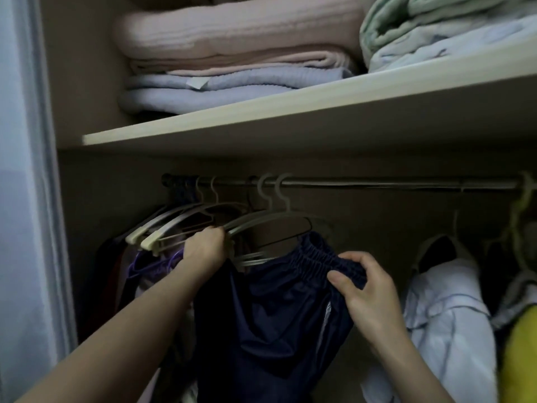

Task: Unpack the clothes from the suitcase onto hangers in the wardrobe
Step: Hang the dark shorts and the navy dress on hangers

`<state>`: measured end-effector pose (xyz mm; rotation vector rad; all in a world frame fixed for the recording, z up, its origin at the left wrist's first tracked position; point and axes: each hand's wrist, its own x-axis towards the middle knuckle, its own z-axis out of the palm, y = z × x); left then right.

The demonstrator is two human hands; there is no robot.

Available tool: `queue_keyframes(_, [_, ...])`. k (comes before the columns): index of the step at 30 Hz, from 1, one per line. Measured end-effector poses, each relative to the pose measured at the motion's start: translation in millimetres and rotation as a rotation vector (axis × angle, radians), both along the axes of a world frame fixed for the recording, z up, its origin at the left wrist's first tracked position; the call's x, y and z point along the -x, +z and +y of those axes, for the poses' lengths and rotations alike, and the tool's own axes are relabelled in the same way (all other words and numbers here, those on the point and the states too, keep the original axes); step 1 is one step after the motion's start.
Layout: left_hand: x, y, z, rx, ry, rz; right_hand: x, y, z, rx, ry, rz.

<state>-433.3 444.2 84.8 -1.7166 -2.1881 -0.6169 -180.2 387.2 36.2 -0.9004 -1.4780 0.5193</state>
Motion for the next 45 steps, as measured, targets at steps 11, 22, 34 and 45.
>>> queue_keyframes(11, [-30.4,-8.8,5.6,-0.074,-0.089,0.126,-21.7,-4.6,7.7,0.015,-0.008,0.015])
queue_keyframes(22, [32.0,-46.1,-84.8,-0.243,-0.06,0.118,-0.4,-0.3,-14.2,-0.11,0.088,-0.021])
queue_keyframes(34, [124.0,-57.3,-246.8,-0.055,0.042,0.035,159.2,-50.3,-72.6,-1.196,-0.113,-0.312])
queue_keyframes(45, [176.7,-50.4,-363.5,-0.224,0.028,0.199,271.4,-53.6,-103.1,-0.707,0.361,-0.538])
